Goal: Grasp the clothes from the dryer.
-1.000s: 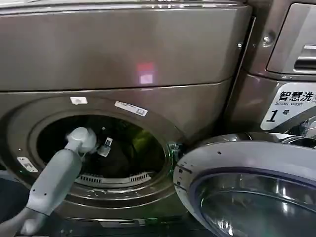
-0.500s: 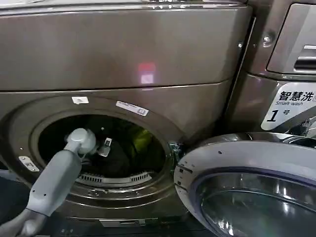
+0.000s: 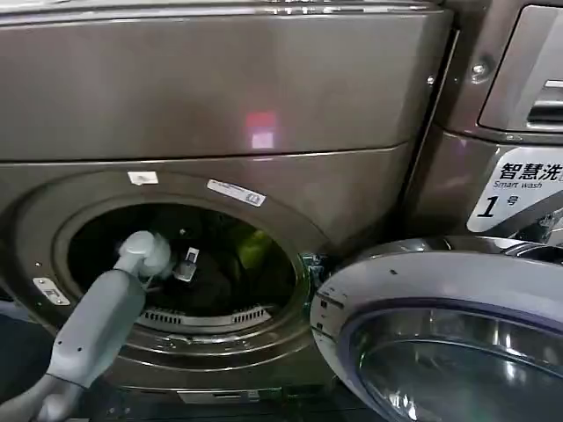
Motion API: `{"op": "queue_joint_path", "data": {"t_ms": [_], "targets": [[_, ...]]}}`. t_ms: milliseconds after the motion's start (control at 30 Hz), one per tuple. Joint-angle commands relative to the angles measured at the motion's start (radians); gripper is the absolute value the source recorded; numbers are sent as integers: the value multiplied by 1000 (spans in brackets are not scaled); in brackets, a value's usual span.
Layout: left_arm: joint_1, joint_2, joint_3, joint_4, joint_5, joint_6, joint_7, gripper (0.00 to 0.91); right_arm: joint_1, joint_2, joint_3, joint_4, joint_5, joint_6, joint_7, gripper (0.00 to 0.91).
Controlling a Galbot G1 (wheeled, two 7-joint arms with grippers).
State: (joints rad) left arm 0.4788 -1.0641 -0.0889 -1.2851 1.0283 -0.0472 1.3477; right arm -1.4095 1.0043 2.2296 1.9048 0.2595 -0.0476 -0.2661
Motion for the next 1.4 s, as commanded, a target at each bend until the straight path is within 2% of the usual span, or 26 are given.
{"op": "queue_joint_path", "data": {"t_ms": [33,233,767,1000,1167,1300,1367,1400], "targets": [[8,1,-4,-23,-43,25,-7,46,1,1,-4,-1,1,1,1,907],[30,1,-13,-104,-75,60,-100,0,3,0,-9,3,2,1,2,907],[116,-15,-15,-278,-109,237,-531,0,-5,-9,-3,-5,18,2,1,907],[148,-47,-28,-301,-177,322,-864,0,-6,-12,-1,-7,21,2,2,907],[195,-76,-70,-334,-269,296,-1101,0,-7,-15,3,-9,24,2,2,907],[249,-99,-108,-382,-467,276,-1271,0,-7,-16,5,-9,25,2,2,907],[277,-117,-138,-398,-542,227,-1330,0,-6,-15,3,-6,25,1,3,907],[305,-121,-157,-413,-588,169,-1342,0,-6,-15,2,-5,25,1,3,907]]}}
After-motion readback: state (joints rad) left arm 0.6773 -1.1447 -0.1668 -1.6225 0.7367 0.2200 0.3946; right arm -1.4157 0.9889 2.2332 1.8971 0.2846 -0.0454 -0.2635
